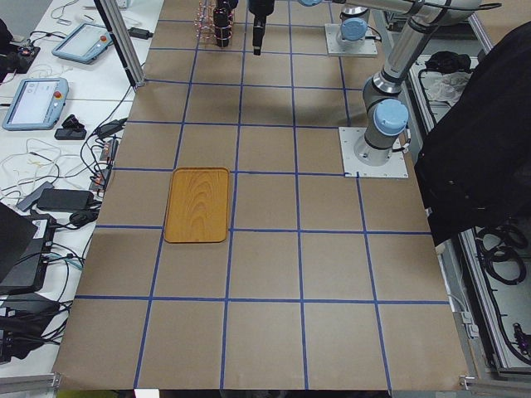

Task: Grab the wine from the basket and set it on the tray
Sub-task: 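Grasp the neck of the middle dark bottle with the right gripper and lift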

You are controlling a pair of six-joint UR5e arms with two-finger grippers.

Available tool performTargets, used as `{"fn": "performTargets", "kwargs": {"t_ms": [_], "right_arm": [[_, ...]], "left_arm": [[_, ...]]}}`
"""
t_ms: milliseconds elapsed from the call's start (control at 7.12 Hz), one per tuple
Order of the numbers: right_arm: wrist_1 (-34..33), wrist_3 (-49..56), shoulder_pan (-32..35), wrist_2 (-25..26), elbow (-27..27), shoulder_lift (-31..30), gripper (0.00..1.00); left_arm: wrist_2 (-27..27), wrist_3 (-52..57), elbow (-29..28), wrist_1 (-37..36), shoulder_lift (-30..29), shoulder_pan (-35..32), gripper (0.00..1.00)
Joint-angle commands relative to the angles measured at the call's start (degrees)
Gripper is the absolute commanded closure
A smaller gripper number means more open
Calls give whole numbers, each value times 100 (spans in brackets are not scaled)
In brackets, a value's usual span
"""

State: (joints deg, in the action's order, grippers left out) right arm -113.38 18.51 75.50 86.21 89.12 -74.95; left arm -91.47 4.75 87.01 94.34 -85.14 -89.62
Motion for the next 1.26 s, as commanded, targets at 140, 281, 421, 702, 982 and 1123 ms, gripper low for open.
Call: {"fn": "performTargets", "kwargs": {"t_ms": [140,281,421,702,982,1123], "right_arm": [[9,-32,0,19,-43,-11,96],[61,-32,0,-16,-200,-20,100],[305,-49,0,-16,-524,-46,100],[1557,-67,0,-16,-1437,-229,100],[2622,-172,35,-16,-1590,-1070,100],[2924,-712,131,-34,-1538,-1327,100]], "left_arm": [[15,0,0,-3,-3,-3,0],[33,0,0,-3,-3,-3,0],[33,0,0,-3,6,-3,0],[33,0,0,-3,-12,-3,0],[24,0,18,6,-12,-3,0],[33,0,18,6,-12,6,0]]}}
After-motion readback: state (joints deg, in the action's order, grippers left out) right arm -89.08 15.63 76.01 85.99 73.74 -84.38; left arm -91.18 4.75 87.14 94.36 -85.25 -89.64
